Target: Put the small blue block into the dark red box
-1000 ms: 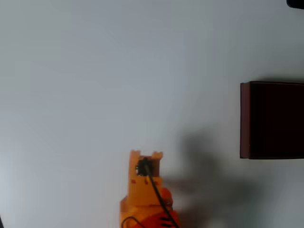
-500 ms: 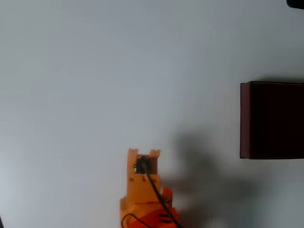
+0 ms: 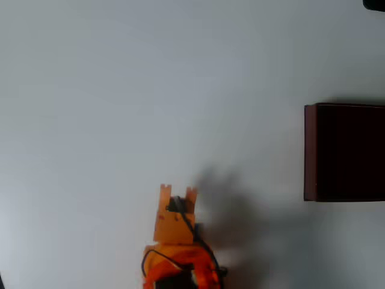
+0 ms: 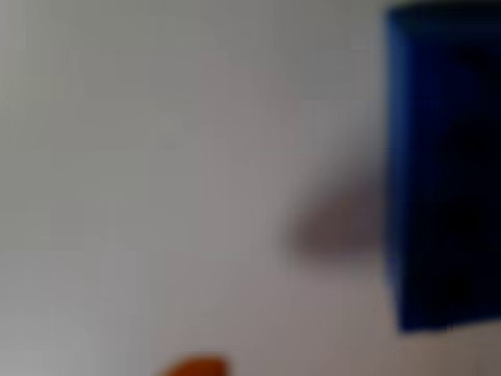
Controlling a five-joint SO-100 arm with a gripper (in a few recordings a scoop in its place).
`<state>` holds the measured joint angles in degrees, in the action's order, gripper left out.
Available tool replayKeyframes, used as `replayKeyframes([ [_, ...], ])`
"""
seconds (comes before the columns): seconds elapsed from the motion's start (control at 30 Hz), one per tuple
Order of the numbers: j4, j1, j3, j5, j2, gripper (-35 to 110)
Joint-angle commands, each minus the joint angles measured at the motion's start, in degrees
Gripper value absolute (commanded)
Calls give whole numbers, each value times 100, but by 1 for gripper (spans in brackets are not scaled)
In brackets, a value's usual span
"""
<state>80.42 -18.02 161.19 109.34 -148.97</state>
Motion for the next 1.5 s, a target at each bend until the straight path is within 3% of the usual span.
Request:
replayKeyframes([
  [0.0, -105, 35, -114, 18, 105, 28],
  [0.27, -132, 545, -448, -448, 580, 27],
  [1.17, -1072, 492, -220, -431, 1099, 27],
  [1.3, -1362, 519, -44, -466, 1107, 25],
  [1.47, -1433, 738, 334, -615, 562, 12],
])
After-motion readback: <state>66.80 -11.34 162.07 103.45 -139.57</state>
